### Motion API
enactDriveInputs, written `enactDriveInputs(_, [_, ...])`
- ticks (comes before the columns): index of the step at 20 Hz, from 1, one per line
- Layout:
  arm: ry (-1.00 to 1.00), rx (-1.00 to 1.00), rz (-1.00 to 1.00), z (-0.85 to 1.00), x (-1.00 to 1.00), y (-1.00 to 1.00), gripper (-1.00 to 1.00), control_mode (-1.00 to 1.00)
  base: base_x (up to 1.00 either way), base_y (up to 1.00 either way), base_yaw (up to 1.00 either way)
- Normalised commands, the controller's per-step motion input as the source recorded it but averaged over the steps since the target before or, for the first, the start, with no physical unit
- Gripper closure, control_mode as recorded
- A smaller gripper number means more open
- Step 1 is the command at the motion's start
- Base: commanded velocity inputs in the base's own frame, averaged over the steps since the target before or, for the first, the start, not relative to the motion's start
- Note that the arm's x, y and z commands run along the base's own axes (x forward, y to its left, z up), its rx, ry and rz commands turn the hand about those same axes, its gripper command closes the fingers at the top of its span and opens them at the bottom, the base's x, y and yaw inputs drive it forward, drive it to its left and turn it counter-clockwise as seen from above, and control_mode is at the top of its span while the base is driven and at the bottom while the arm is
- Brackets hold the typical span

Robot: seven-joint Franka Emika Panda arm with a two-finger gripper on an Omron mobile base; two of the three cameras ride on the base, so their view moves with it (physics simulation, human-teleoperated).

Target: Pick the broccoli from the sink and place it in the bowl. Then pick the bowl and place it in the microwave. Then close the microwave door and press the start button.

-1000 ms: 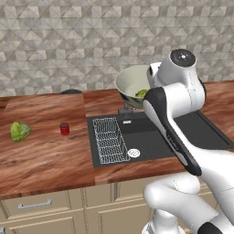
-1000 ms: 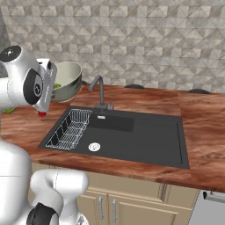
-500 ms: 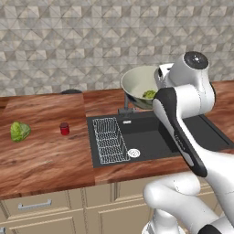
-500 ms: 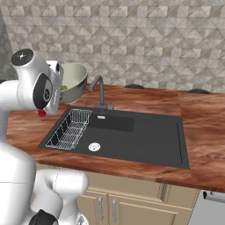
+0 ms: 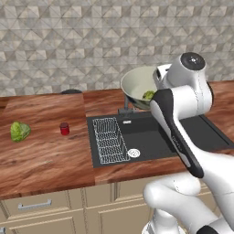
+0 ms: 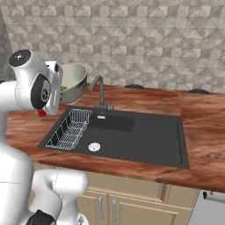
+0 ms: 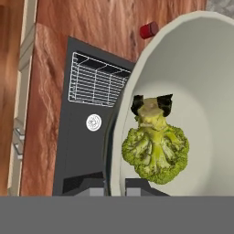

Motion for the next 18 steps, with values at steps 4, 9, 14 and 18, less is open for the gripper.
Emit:
enactDriveInputs(4, [0.00, 0.00, 0.00, 0.00, 0.00, 0.00, 1.00, 1.00, -0.12, 0.00, 0.00])
enactDriveInputs(9, [0.00, 0.00, 0.00, 0.00, 0.00, 0.00, 1.00, 1.00, -0.35, -0.01, 0.04])
enactDriveInputs(14, [0.00, 0.00, 0.00, 0.00, 0.00, 0.00, 1.00, 1.00, -0.14, 0.00, 0.42])
enactDriveInputs(18, [0.00, 0.00, 0.00, 0.00, 0.00, 0.00, 1.00, 1.00, 0.00, 0.09, 0.62])
